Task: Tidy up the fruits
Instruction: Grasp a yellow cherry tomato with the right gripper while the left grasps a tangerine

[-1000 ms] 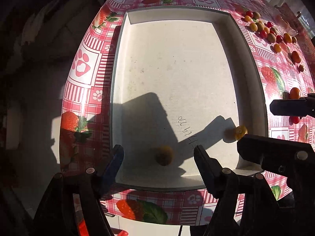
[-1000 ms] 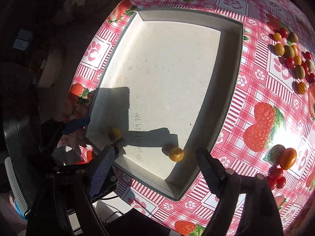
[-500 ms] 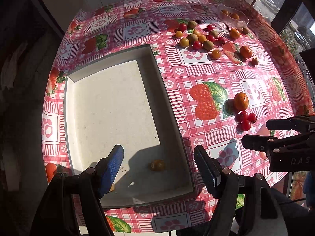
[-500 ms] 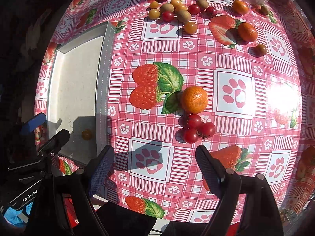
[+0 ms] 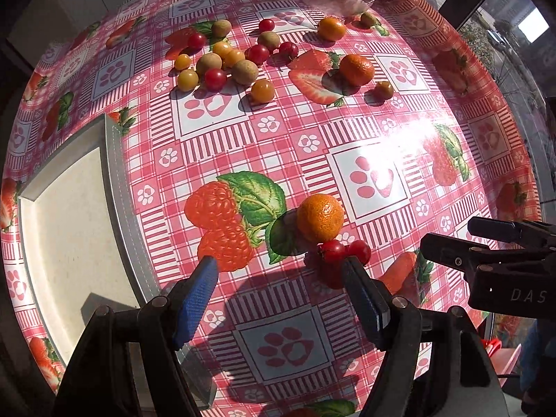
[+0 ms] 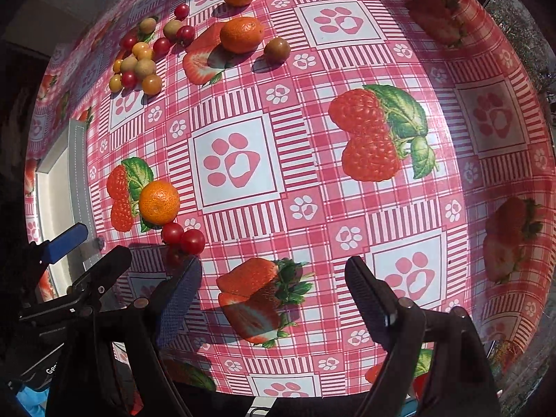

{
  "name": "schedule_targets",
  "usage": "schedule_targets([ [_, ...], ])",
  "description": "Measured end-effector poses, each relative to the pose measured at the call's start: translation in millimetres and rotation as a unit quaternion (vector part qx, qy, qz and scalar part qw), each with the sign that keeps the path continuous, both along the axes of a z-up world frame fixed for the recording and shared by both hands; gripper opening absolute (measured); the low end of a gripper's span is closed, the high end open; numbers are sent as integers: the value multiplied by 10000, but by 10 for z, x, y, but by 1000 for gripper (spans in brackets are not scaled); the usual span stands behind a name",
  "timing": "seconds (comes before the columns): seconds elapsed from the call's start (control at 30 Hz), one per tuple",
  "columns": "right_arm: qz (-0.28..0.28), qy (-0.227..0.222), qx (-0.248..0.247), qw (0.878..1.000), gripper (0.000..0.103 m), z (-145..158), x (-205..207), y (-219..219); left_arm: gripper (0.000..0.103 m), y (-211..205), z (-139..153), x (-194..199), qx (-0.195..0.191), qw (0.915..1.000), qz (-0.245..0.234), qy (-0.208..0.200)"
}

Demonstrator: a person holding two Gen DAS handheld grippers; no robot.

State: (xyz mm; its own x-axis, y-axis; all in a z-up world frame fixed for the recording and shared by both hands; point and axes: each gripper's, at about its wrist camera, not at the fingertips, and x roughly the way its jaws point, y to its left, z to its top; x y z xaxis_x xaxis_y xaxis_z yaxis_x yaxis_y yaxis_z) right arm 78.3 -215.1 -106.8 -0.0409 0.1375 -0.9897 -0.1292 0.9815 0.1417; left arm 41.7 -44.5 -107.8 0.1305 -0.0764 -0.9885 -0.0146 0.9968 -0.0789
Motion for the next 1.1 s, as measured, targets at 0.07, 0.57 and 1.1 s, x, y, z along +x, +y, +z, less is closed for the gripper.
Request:
schedule_targets([
  [0.07,56,-94,12,9999,87,8,139,-38,75,-33,-45,62,13,10000,87,7],
  [0.57,1091,-692,-163,9915,86,-206,1072,245,75,-184,-348,357,49,9980,632,66],
  [1.1,1387,-1049,30,9848,24,-218,1327,394,38,-342,-463,356,205,9982,563,86],
])
